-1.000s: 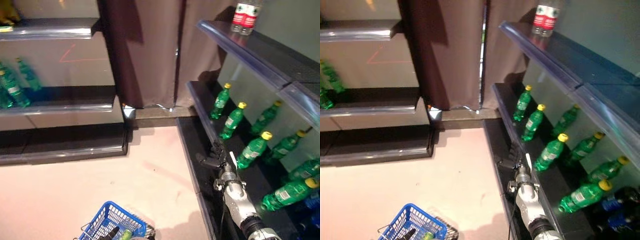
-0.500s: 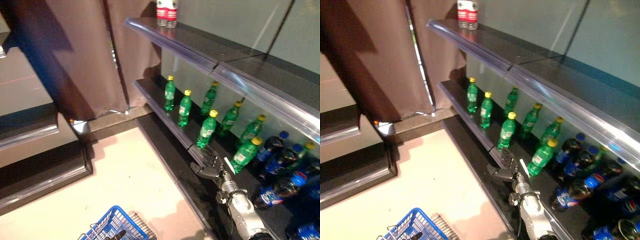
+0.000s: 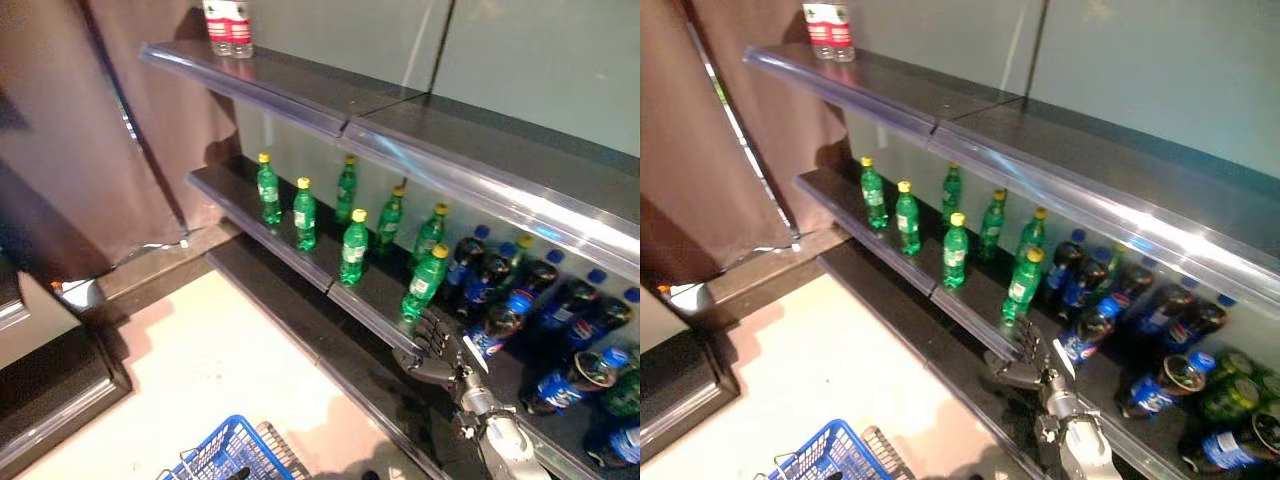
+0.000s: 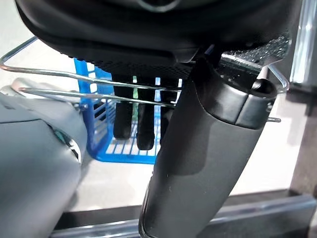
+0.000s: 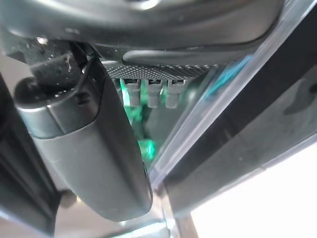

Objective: Pick up the drink and place into the basket.

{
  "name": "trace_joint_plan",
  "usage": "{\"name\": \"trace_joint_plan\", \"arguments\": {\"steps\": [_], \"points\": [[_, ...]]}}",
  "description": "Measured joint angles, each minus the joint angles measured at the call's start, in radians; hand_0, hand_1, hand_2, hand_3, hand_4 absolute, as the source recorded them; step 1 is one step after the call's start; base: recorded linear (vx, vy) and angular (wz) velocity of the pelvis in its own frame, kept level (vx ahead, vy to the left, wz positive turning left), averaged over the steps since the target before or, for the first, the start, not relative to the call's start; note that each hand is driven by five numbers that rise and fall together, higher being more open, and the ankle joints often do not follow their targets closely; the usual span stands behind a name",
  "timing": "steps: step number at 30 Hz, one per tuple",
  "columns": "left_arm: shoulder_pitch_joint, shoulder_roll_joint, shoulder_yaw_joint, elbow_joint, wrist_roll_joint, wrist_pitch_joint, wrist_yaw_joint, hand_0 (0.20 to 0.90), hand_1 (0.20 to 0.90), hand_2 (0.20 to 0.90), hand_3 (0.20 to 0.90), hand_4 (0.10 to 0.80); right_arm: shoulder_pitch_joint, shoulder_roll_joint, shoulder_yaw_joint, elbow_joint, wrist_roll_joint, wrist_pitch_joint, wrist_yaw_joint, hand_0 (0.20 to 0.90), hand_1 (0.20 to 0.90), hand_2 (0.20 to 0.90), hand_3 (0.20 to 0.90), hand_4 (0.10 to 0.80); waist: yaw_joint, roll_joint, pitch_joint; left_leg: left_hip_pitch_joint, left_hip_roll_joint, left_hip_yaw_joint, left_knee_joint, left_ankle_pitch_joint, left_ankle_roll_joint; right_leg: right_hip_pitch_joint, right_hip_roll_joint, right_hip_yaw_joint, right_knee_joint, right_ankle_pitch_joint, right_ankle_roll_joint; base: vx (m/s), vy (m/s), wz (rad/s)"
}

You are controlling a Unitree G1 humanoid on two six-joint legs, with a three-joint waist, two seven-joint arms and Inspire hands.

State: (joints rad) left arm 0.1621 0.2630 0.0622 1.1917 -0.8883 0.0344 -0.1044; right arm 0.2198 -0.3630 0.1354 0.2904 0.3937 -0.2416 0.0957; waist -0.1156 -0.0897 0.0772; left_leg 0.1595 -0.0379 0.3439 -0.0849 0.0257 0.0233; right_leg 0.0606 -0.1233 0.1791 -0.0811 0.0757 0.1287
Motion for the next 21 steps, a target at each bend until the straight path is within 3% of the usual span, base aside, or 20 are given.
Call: {"name": "trace_joint_plan", "arguments": {"steps": [3, 7, 10, 21], "points": [[0.003, -0.005, 0.007, 0.006, 0.0, 0.0, -0.001, 0.3, 0.3, 0.3, 0.2, 0.1, 0.017, 0.0, -0.004, -0.006, 0.001, 0.001, 0.011, 0.9, 0.9, 0.9, 0.9, 0.8, 0.008, -0.002, -0.004, 0.016, -0.016, -0.032, -0.001, -0.017, 0.01, -0.032, 0.0, 0.002, 0.008, 0.023, 0.0, -0.004, -0.024, -0.89], [0.004, -0.012, 0.0, 0.005, 0.0, -0.004, -0.001, 0.3, 0.3, 0.3, 0.2, 0.1, 0.062, 0.0, -0.025, -0.008, 0.004, 0.001, 0.01, 0.9, 0.9, 0.9, 0.9, 0.8, -0.016, -0.005, -0.018, 0.017, -0.016, -0.022, -0.006, -0.03, 0.013, -0.064, 0.004, 0.022, 0.008, 0.042, 0.004, 0.006, -0.029, -0.55], [0.005, -0.01, -0.008, 0.005, 0.0, -0.006, -0.002, 0.3, 0.3, 0.3, 0.2, 0.1, 0.094, -0.001, -0.046, -0.008, 0.011, 0.003, 0.009, 0.9, 0.9, 0.9, 0.9, 0.8, -0.055, -0.007, -0.02, 0.018, -0.011, -0.016, 0.0, -0.033, 0.009, -0.066, 0.009, 0.023, 0.007, 0.045, 0.004, 0.013, -0.035, -0.12], [0.003, -0.009, -0.007, 0.005, 0.0, -0.027, -0.002, 0.3, 0.3, 0.3, 0.2, 0.1, 0.109, -0.003, -0.048, -0.041, 0.012, 0.013, 0.008, 0.9, 0.9, 0.9, 0.9, 0.8, -0.051, -0.004, -0.022, 0.03, -0.003, 0.007, 0.0, -0.042, -0.005, -0.066, 0.03, 0.046, 0.003, 0.046, -0.006, 0.025, -0.048, -0.08]]}}
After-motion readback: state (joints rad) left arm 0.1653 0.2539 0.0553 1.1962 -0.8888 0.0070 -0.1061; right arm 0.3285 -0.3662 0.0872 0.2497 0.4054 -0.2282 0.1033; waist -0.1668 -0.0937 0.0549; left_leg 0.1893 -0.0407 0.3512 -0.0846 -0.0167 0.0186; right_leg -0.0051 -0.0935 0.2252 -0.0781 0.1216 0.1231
